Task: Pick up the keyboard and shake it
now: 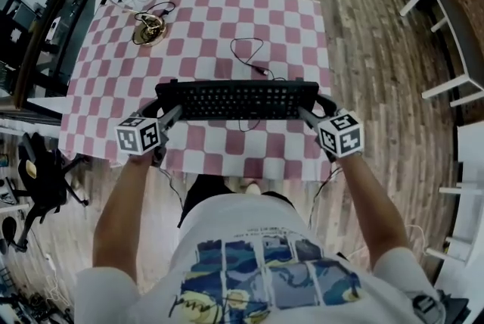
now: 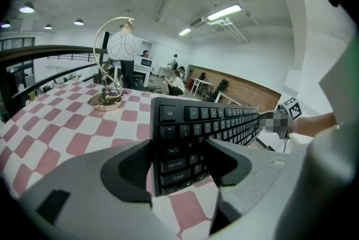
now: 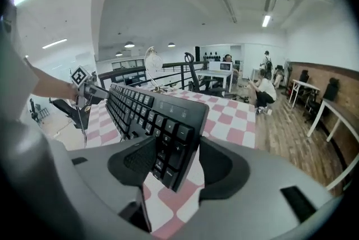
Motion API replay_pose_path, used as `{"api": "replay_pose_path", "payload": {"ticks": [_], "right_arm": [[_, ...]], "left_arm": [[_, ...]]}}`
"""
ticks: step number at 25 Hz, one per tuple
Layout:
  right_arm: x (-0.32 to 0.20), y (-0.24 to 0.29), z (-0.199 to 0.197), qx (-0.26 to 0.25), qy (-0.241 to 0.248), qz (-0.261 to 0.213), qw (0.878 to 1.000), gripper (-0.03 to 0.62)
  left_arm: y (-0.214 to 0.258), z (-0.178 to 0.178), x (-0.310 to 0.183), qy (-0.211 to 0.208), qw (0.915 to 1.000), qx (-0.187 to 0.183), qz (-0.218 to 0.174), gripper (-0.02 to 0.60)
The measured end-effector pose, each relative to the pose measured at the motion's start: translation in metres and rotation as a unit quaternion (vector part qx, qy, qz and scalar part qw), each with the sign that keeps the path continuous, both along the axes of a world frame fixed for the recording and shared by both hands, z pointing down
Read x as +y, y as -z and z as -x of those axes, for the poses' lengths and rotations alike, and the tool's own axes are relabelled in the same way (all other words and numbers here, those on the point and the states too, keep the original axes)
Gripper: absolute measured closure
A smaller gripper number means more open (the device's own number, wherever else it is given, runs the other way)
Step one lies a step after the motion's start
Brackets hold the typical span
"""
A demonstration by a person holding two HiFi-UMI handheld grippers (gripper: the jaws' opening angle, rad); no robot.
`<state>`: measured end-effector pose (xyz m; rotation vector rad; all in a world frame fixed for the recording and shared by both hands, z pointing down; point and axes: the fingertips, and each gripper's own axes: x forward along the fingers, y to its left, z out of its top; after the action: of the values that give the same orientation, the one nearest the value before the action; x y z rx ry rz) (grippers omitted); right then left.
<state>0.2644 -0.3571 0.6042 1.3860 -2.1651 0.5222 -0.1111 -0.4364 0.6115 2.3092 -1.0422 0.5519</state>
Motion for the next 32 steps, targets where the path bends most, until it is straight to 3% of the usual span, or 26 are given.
{"api": "replay_pose_path", "payload": {"ticks": [8,18,25,32], "right_arm": [[-0.012,0.079,0.009,0.049,0.033,-0.109,0.992,0.364],[-0.027,0.157,0.023,0.077,0.063,-0.214,0.972,0.365],[-0.032,0.213,0.035,0.114,0.074,-0.289,0.947,0.372],[-0.033,0.258,0.041,0.127,0.066,-0.333,0.932,0.375]], "left_arm": [[0.067,0.011,0.004,0.018,0.9972,-0.001,-0.073,0.298],[0.141,0.028,0.009,0.047,0.9868,-0.003,-0.155,0.307],[0.194,0.041,0.011,0.067,0.9732,-0.016,-0.219,0.307],[0.239,0.051,0.018,0.079,0.9581,-0.034,-0.273,0.313]]}}
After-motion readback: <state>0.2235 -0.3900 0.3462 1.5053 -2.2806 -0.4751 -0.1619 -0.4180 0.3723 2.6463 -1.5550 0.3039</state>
